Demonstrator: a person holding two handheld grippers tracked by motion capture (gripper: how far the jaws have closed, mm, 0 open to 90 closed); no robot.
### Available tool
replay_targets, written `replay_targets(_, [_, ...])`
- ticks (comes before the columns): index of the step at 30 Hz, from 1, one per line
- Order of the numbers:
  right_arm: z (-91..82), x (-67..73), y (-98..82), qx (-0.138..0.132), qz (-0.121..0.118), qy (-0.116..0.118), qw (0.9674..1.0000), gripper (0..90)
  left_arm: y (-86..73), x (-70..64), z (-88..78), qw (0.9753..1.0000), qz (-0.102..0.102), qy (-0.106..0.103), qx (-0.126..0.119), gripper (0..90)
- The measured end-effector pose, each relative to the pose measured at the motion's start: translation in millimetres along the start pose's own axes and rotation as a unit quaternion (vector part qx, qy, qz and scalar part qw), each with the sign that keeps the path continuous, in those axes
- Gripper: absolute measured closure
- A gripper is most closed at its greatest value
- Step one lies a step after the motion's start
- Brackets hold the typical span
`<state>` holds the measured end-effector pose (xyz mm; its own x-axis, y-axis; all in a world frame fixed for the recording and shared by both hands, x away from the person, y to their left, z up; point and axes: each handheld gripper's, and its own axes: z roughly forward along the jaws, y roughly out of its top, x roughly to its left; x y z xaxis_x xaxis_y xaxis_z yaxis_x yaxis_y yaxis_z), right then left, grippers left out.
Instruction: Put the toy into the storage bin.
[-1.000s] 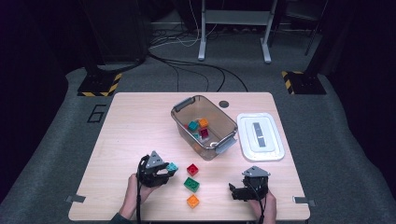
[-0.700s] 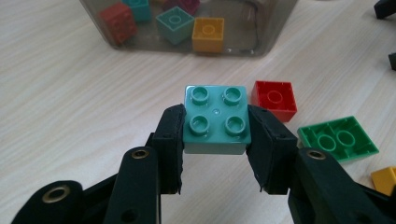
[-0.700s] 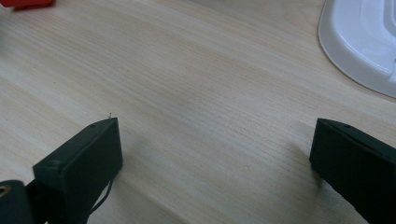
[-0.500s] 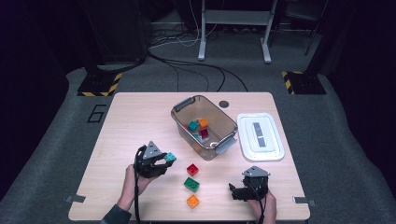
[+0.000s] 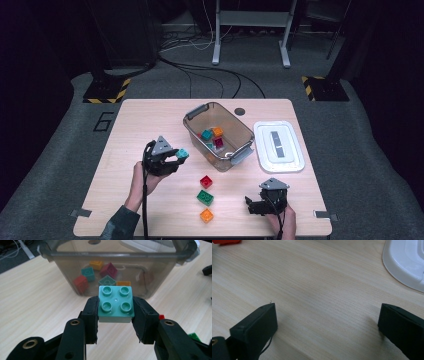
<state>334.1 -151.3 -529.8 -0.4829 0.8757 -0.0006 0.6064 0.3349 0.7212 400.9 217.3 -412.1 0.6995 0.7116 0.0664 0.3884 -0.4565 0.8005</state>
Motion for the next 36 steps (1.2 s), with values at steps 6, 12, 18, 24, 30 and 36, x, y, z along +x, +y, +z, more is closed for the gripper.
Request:
replay_targets(6, [0.0,0.0,0.0,0.000,0.000,0.000,1.0000,1.4,19.9,6.6,1.5,0.9999,0.008,0.007,-0.005,58.7])
replay_targets(12, [0.0,0.0,0.0,0.000,0.000,0.000,1.0000,1.4,34.0,12.4,5.6,0.9998,0.003,0.009,-0.016,58.7])
replay_targets(18, [0.0,0.0,0.0,0.000,0.000,0.000,1.0000,1.4,53.3,18.6,11.7,0.9997,0.006,0.011,-0.019,58.7])
replay_targets(24, [0.0,0.0,0.0,0.000,0.000,0.000,1.0000,1.5,69.5,23.2,16.4,0.9995,0.009,0.019,-0.023,58.7])
replay_targets(30, [0.0,0.0,0.0,0.000,0.000,0.000,1.0000,1.5,84.2,28.6,22.1,0.9994,0.013,0.021,-0.023,58.7])
replay_targets(36, [0.1,0.1,0.1,0.000,0.001,-0.001,1.0000,1.5,92.9,33.2,31.4,0.9995,0.012,0.024,-0.017,58.7])
